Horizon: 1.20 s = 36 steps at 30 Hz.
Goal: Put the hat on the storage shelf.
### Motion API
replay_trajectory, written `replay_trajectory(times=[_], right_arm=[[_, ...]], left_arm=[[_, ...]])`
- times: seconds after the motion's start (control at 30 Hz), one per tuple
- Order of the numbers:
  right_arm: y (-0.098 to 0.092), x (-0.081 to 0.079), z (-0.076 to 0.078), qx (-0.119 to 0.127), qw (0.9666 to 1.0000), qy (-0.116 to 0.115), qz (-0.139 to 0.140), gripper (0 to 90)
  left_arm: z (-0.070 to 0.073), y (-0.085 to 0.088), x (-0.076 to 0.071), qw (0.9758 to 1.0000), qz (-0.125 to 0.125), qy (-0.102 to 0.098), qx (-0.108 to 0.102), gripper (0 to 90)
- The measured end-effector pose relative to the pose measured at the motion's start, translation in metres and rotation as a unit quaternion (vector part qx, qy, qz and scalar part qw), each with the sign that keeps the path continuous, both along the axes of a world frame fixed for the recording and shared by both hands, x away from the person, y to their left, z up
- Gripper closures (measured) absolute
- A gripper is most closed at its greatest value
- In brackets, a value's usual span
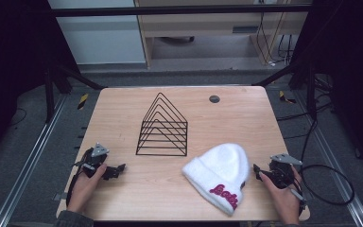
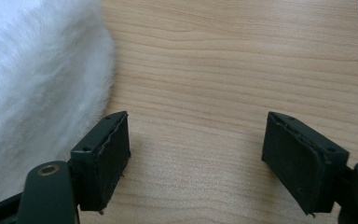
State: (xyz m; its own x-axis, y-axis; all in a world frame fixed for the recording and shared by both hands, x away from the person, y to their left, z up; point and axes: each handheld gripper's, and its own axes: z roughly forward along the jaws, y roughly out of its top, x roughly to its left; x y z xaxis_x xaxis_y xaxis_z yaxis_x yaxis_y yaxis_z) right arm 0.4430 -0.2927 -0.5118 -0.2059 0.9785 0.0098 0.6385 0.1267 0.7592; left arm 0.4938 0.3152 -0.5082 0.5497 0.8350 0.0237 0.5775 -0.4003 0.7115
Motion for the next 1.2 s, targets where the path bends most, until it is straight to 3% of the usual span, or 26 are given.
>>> replay_trajectory(times=[0.33, 0.53, 0.6, 0.73, 0.83, 1.0, 1.2], right_arm=[[-0.002, 0.002, 0.002, 0.001, 1.0000, 0.005, 0.007, 25.9], [-0.003, 0.006, 0.029, -0.001, 0.9998, 0.014, 0.013, 29.7], [-0.001, 0.008, 0.042, -0.012, 0.9996, 0.012, 0.021, 32.3], [0.001, 0.013, 0.059, -0.030, 0.9992, 0.004, 0.025, 31.3], [0.006, 0.023, 0.072, -0.028, 0.9988, 0.017, 0.036, 26.4], [0.020, 0.035, 0.084, -0.031, 0.9960, 0.034, 0.076, 21.6], [0.041, 0.055, 0.084, -0.048, 0.9898, 0.071, 0.113, 37.0]], left_arm=[[0.000, 0.000, 0.000, 1.0000, -0.001, -0.001, 0.001, 0.0], [0.000, 0.000, 0.000, 1.0000, 0.000, 0.000, -0.001, 0.0], [0.000, 0.000, 0.000, 1.0000, -0.001, 0.000, 0.001, 0.0], [0.000, 0.000, 0.000, 1.0000, 0.000, 0.000, 0.000, 0.0], [0.000, 0.000, 0.000, 1.0000, 0.000, -0.001, 0.001, 0.0], [0.000, 0.000, 0.000, 1.0000, -0.001, 0.000, 0.001, 0.0], [0.000, 0.000, 0.000, 1.0000, -0.001, -0.001, 0.001, 0.0]])
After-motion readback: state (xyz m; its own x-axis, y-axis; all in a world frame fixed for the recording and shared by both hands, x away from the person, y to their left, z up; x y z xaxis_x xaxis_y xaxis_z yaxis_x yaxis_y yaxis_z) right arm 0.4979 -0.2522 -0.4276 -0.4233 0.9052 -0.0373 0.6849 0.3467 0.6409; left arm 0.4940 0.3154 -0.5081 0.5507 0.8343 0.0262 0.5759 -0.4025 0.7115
